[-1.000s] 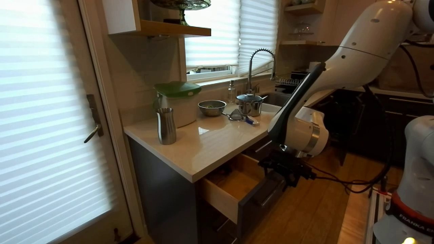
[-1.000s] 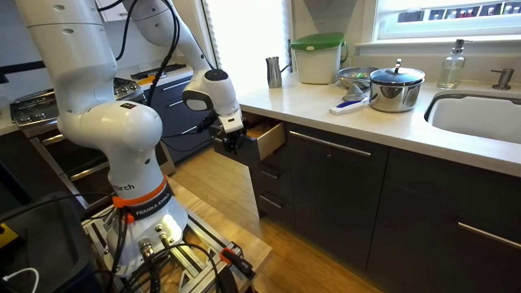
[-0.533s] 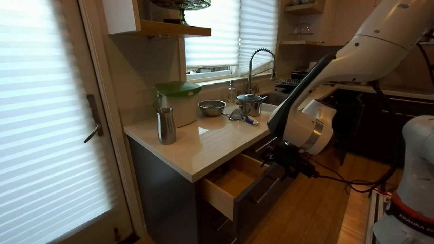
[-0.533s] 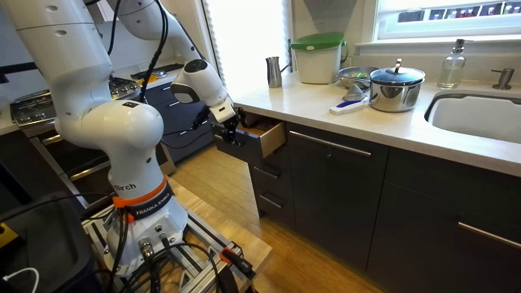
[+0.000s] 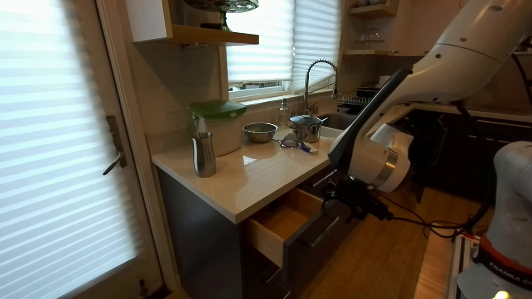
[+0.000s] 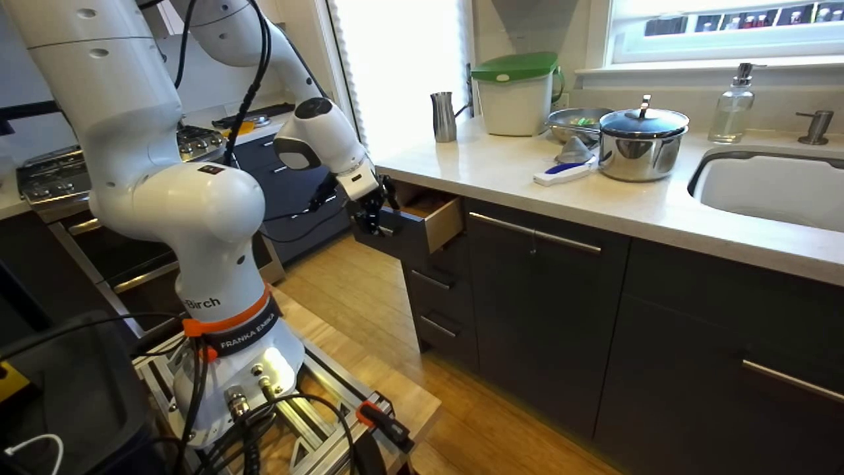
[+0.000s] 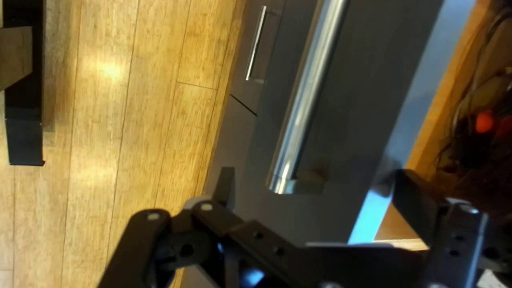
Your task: Open the first top drawer
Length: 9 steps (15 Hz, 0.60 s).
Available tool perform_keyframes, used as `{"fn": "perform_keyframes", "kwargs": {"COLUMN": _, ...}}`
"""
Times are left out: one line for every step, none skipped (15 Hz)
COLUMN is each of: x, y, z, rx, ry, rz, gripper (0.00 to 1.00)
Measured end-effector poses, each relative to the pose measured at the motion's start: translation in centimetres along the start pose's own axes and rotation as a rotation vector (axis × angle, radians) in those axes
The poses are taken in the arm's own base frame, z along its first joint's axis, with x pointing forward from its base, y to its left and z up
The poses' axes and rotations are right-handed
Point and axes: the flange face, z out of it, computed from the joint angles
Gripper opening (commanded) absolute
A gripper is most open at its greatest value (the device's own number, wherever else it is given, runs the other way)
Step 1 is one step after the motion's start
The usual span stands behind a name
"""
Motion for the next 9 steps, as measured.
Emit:
{"fn": "perform_keyframes", "kwargs": {"x": -0.1, "y": 0.3, "z": 0.3, "rx": -0.014, "ry": 0.020, "rz": -0.010, "gripper": 1.00}}
{"fn": "perform_keyframes", "kwargs": {"x": -0.4, "y": 0.6, "z": 0.5, "rx": -0.026, "ry": 0.042, "rz": -0.016, "gripper": 1.00}}
{"fn": "perform_keyframes", "kwargs": {"x": -0.7, "y": 1.0, "z": 0.6, "rx": -0.040, "ry": 0.072, "rz": -0.023, "gripper": 1.00}}
{"fn": "perform_keyframes", "kwargs": {"x": -1.0, "y": 1.6, "z": 0.6, "rx": -0.055, "ry": 0.100, "rz": -0.029, "gripper": 1.00}}
{"fn": "perform_keyframes", "kwargs": {"x": -1.1, "y": 2.1, "z": 0.4, "rx": -0.066, "ry": 0.126, "rz": -0.038, "gripper": 1.00}}
{"fn": "perform_keyframes", "kwargs": {"x": -1.2, "y": 2.3, "z": 0.2, "rx": -0.071, "ry": 0.143, "rz": -0.045, "gripper": 1.00}}
{"fn": "perform_keyframes", "kwargs": {"x": -1.2, "y": 2.4, "z": 0.1, "rx": -0.074, "ry": 0.151, "rz": -0.048, "gripper": 1.00}}
{"fn": "perform_keyframes", "kwargs": {"x": -1.1, "y": 2.5, "z": 0.0, "rx": -0.075, "ry": 0.154, "rz": -0.050, "gripper": 1.00}}
{"fn": "perform_keyframes", "kwargs": {"x": -1.1, "y": 2.5, "z": 0.1, "rx": -0.076, "ry": 0.155, "rz": -0.050, "gripper": 1.00}}
